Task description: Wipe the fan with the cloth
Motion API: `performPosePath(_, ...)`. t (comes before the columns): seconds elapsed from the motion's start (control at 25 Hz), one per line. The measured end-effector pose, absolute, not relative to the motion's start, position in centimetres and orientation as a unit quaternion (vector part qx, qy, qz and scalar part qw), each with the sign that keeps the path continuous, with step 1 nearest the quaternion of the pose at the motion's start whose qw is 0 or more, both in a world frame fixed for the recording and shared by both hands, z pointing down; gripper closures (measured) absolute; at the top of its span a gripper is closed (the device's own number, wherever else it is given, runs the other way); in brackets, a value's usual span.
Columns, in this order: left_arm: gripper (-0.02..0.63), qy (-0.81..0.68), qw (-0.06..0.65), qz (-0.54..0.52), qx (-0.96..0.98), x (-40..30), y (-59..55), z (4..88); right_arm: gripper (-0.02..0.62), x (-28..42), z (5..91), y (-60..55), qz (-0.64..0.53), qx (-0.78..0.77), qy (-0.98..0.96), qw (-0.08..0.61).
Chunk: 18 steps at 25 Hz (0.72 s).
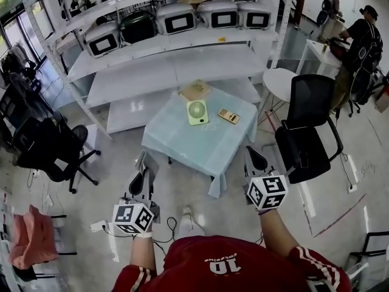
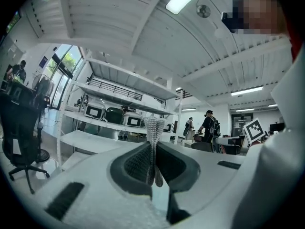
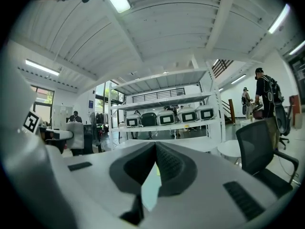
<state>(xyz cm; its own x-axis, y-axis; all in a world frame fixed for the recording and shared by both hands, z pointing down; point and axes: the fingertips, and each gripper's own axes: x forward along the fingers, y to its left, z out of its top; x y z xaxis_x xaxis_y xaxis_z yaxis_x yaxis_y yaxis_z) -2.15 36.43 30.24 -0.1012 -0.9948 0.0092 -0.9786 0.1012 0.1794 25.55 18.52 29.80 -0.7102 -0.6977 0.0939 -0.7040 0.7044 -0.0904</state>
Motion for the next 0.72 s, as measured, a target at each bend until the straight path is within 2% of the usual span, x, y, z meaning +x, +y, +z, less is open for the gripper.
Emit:
performPosePath(0.28,0.583,-0.72,0.064,-0.059,0.689,-9.8,29.3,30.2,0.591,18.2,28.9,13.1,0.064,0.398,-0.915,0.031)
performPosePath(0.72,0.583,-0.651,0.101,-0.094,0.746,-19.8,20.5,30.9,0.591,8.1,28.1,8.7,0.058,0.418,-0.906,0.041)
